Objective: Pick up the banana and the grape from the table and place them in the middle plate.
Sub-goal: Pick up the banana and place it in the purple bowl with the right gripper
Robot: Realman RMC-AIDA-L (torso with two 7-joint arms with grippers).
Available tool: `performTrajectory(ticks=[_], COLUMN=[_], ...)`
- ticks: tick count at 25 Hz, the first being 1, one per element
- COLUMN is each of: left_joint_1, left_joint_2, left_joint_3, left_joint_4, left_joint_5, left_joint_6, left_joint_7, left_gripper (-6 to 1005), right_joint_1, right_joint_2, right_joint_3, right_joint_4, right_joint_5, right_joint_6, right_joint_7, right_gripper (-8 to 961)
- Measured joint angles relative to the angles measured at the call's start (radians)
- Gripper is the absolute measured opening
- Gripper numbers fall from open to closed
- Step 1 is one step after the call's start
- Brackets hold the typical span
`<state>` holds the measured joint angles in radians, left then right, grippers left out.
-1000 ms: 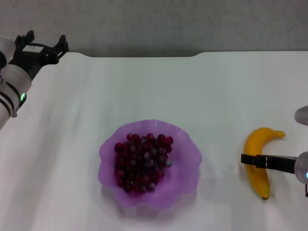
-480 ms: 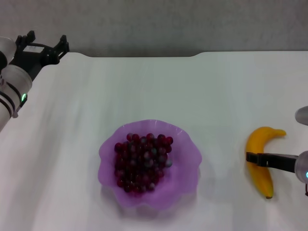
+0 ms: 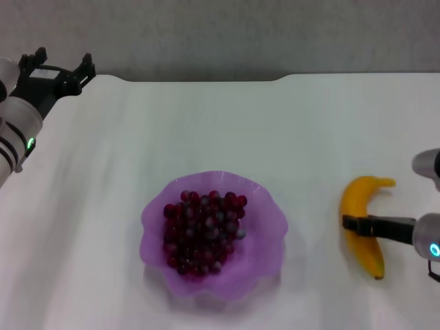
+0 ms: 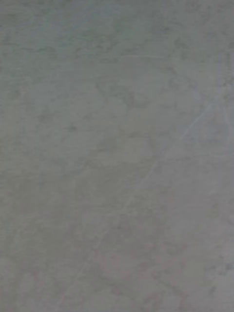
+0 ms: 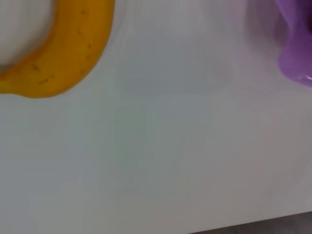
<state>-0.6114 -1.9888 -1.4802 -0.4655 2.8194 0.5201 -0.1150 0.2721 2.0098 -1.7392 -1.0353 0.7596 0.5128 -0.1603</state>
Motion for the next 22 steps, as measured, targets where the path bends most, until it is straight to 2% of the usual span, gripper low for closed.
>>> performTrajectory(ticks=[6,10,13,16,22], left_joint_1=[0.008,0.008,0.005,0.003,-0.006], left_joint_2=[0.003,0.004,0.005,0.005,0.002], left_joint_3=[0.000,0.000,0.000,0.000,0.000], left_joint_4=[-0.001,-0.001,-0.001,-0.001,-0.001], left_joint_5=[0.000,0.000,0.000,0.000,0.000], left_joint_6=[0.000,-0.002,-0.002,-0.001,0.000], left_joint_7=[0.000,0.000,0.000,0.000,0.000], left_gripper=[878,878,878,878,878], right_joint_1=[-0.080,-0.094,-0.088,-0.072,-0.003], right_joint_2=[-0.003,-0.003,-0.002,-0.001,0.000], right_joint_3=[0.016,0.023,-0.010,-0.092,-0.257], right_joint_4=[-0.246,-0.377,-0.426,-0.464,-0.405], right_joint_5=[-0.062,-0.108,-0.095,-0.067,-0.060], right_joint_6=[0.093,0.174,0.171,0.108,-0.034], right_joint_7=[-0.002,-0.005,-0.038,-0.097,-0.118], right_gripper=[491,494,496,499,503])
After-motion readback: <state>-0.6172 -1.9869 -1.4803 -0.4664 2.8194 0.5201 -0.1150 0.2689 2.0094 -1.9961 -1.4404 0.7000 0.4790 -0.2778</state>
